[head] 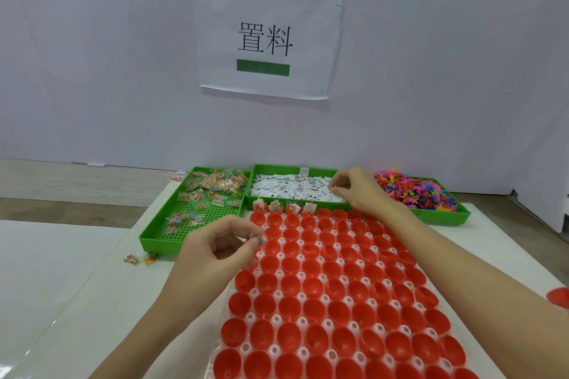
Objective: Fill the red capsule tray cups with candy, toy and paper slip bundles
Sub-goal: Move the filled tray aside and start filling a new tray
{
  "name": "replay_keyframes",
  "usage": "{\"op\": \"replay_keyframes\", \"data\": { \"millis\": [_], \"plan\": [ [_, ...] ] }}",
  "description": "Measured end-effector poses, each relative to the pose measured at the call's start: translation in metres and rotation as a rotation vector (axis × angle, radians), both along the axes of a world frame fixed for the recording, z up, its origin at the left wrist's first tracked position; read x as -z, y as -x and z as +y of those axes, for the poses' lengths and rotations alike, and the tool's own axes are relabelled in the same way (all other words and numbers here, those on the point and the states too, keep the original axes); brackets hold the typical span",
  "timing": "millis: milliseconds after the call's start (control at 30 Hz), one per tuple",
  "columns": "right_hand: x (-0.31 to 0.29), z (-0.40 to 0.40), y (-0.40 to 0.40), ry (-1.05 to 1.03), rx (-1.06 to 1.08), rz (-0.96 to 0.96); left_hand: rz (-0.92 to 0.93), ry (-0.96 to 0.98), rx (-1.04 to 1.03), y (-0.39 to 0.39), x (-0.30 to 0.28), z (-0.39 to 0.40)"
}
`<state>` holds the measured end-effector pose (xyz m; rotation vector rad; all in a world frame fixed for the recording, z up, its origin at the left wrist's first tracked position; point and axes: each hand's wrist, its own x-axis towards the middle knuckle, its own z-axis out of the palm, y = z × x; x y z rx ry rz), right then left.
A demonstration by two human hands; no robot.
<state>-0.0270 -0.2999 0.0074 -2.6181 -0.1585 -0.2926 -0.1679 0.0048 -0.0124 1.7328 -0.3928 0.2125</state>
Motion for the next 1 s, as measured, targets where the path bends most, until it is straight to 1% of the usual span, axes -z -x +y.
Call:
{"op": "replay_keyframes", "data": {
  "millis": [167, 333, 500, 600, 667, 800, 900, 1000],
  "plan": [
    [0.007, 0.000, 0.003, -0.030, 0.029, -0.057, 0.007, 0.012, -0.015, 0.000, -0.002, 0.002],
    [0.004, -0.003, 0.008, -0.129, 0.071, -0.066, 0.006, 0.024, -0.020, 0.000, -0.003, 0.002],
    [-0.008, 0.001, 0.030, -0.335, 0.057, -0.071, 0.022, 0.064, -0.013, 0.002, -0.004, 0.001],
    [-0.017, 0.009, 0.060, -0.510, 0.017, -0.091, 0.068, 0.152, 0.016, 0.006, -0.007, -0.002],
    [-0.023, 0.016, 0.088, -0.568, -0.034, -0.113, 0.117, 0.210, 0.045, 0.010, -0.009, -0.007],
    [-0.023, 0.037, 0.149, -0.607, -0.150, -0.110, 0.182, 0.261, 0.119, 0.020, -0.010, -0.019],
    [-0.007, 0.056, 0.185, -0.573, -0.152, -0.101, 0.199, 0.222, 0.168, 0.027, -0.006, -0.028],
    [0.000, 0.068, 0.203, -0.552, -0.183, -0.082, 0.200, 0.175, 0.219, 0.032, -0.002, -0.033]
  ]
}}
